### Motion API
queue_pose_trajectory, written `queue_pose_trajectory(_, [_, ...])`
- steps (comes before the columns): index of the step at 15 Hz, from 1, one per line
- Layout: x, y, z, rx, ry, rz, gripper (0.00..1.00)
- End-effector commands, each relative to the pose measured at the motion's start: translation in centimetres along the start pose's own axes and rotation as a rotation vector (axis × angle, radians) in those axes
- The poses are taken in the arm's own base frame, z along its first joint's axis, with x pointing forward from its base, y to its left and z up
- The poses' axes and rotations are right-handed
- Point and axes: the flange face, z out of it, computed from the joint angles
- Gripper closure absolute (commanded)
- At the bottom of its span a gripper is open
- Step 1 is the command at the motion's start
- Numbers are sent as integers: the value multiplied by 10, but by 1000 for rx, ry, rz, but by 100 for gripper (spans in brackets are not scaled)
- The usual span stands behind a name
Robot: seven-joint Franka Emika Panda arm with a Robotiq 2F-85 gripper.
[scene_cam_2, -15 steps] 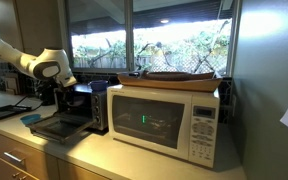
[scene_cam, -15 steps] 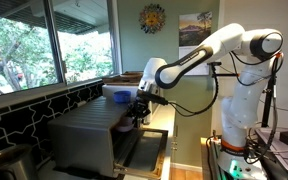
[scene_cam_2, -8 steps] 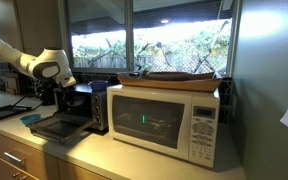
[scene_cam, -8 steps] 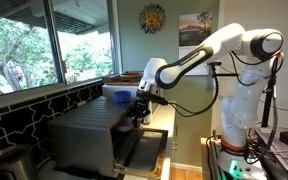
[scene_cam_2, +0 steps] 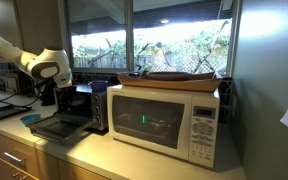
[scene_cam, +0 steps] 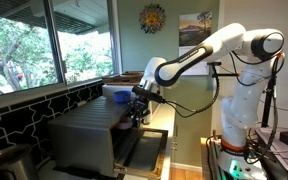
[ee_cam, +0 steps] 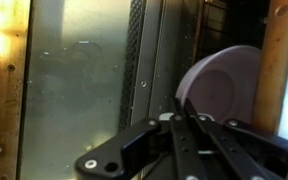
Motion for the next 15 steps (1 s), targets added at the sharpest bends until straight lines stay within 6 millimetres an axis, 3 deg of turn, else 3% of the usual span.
queue_pose_trajectory(1, [6, -4, -1, 50, 30, 113, 99])
queue_pose_trajectory(15, [3, -11, 3, 99, 104, 365, 99])
